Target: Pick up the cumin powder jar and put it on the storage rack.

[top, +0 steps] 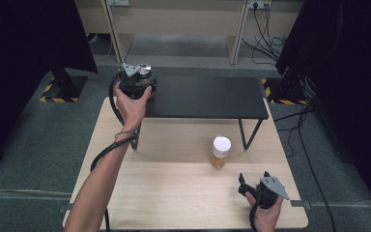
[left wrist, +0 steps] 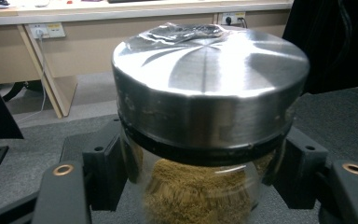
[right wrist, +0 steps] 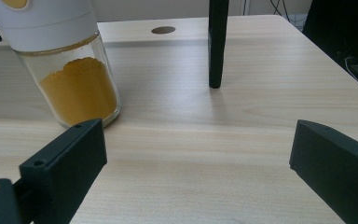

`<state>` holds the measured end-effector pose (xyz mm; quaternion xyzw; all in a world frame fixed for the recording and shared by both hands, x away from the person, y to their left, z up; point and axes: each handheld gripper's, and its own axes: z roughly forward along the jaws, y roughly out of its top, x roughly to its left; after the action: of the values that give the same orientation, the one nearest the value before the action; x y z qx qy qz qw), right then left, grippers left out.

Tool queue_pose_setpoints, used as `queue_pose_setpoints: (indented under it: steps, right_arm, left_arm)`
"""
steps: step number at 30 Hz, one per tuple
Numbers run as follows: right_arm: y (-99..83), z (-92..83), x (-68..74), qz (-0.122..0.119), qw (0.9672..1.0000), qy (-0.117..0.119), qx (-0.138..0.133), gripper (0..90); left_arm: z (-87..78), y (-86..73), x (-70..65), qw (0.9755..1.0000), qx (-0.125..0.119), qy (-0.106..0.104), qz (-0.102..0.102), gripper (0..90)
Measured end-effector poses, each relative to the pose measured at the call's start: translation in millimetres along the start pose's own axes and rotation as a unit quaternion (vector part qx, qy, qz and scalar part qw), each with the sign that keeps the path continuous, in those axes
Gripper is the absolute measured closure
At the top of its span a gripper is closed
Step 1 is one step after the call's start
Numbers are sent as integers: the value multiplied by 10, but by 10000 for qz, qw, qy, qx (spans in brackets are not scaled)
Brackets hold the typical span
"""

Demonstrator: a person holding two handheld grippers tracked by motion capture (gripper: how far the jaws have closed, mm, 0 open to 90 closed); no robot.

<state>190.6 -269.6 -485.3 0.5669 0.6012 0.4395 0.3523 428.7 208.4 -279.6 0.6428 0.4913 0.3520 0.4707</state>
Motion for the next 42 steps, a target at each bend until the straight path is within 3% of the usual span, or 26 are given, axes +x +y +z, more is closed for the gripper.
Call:
queue_pose_setpoints:
  steps: [14, 15, 18, 26, 36, 42]
  right_arm:
    - [-1, -1, 5, -9, 10000, 10, 2, 38]
    - [-1, -1, 4, -4, 10000, 10, 2, 38]
    - [-1, -1, 5, -12, 10000, 11, 3, 38]
    - [2, 2, 11, -25, 10000, 3, 10, 38]
    - [2, 2, 17, -25, 10000, -12, 10, 38]
    - [9, 4, 19, -48, 10000, -12, 30, 38]
  left_arm:
    - [-8, 0, 8, 10000, 7, -20, -4, 296]
    - [-17, 14, 34, 9999, 43, -76, -84, 292]
    - [-42, -2, 31, 9998, 15, -37, -192, 203]
    - [-223, -117, 29, 9992, -254, 71, -302, 74]
    - [-410, -247, 8, 9992, -330, -15, -218, 41]
    - [-595, -306, -19, 9986, -500, -118, -116, 42]
